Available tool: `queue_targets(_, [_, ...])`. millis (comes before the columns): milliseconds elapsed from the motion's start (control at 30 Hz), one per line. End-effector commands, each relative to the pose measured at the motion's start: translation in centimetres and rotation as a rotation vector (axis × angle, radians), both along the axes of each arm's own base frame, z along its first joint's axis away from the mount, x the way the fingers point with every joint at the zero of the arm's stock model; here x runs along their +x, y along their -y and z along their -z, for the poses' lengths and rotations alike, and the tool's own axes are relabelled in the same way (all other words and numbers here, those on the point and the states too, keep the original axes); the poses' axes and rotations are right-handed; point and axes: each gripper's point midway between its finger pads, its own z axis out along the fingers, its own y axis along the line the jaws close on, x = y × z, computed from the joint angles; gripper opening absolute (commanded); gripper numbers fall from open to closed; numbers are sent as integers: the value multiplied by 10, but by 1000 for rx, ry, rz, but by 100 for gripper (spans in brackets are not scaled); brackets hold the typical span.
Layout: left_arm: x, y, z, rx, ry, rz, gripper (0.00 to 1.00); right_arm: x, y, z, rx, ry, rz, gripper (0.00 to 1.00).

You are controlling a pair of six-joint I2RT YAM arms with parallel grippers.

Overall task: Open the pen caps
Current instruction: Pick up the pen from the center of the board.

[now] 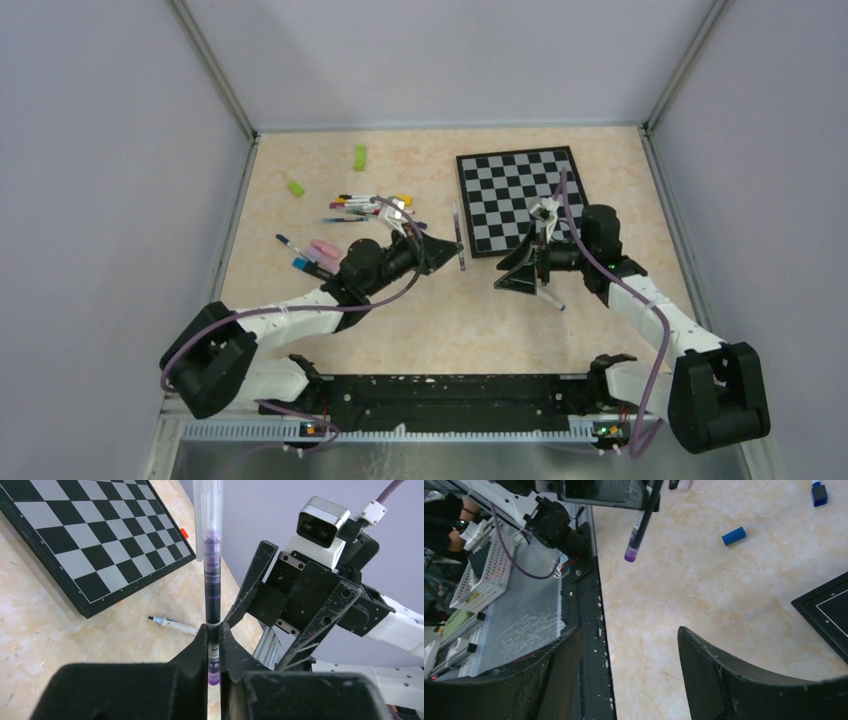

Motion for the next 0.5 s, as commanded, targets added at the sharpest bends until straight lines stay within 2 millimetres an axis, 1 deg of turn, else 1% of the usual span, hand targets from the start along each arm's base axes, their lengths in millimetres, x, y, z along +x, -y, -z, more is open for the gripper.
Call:
queue_targets(0, [7,12,-40,-133,116,-43,0,-3,-7,-40,138,11,-23,69])
queue_targets(67, [6,19,-43,-146,131,-40,0,-1,-8,-39,144,-5,-14,70])
queue_targets(200, [4,34,-43,-157,133,-29,0,2,-10,-39,159,-41,15,72])
queue_targets(333, [0,48,-42,-170,126,-10,0,10,-11,-29,137,-73,58,72])
queue_targets(467, [-6,60,-40,-179,122,2,0,17,-10,-19,108,-96,93,70])
